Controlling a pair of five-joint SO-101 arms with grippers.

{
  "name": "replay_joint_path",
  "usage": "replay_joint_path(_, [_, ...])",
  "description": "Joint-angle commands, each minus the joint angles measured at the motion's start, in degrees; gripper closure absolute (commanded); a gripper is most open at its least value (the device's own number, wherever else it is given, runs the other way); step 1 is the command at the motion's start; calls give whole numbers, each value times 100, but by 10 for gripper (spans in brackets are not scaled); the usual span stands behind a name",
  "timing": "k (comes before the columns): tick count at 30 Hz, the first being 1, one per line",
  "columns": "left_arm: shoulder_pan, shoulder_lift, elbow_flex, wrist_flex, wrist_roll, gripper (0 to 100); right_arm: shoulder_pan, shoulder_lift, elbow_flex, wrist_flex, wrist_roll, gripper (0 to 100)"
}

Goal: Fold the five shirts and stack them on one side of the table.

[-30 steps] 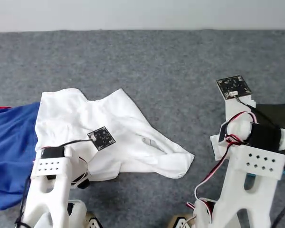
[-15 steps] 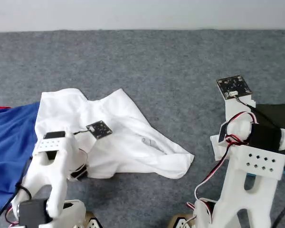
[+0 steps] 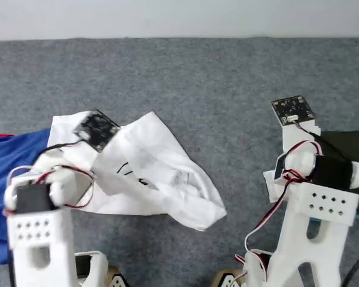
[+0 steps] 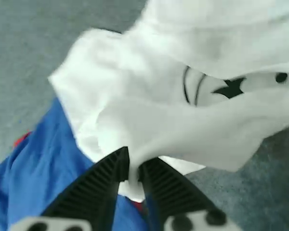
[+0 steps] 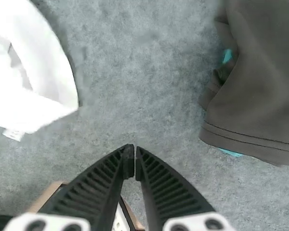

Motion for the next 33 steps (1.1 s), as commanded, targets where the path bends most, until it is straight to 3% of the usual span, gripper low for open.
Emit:
replay_joint_path(1, [-413, -202, -541, 132, 413, 986, -488, 171, 220, 224, -53, 990])
replay_joint_path(7, [-1451, -255, -655, 167, 475, 986, -1877, 989, 519, 215, -53, 990])
replay_joint_path(12, [-2558, -264, -892, 466, 466, 986, -2211, 1947, -141, 101, -53, 990])
replay_joint_path(18, [-3095, -264, -919, 747, 308, 986, -2774, 3178, -1389, -22, -62, 989])
replay_joint_path(29, [-3376, -264, -418, 738, 325, 986, -4910, 4585, -3103, 31, -448, 989])
replay_joint_path(33, [-3921, -264, -163, 440, 325, 986, -5736, 4769, -3297, 13, -475, 989])
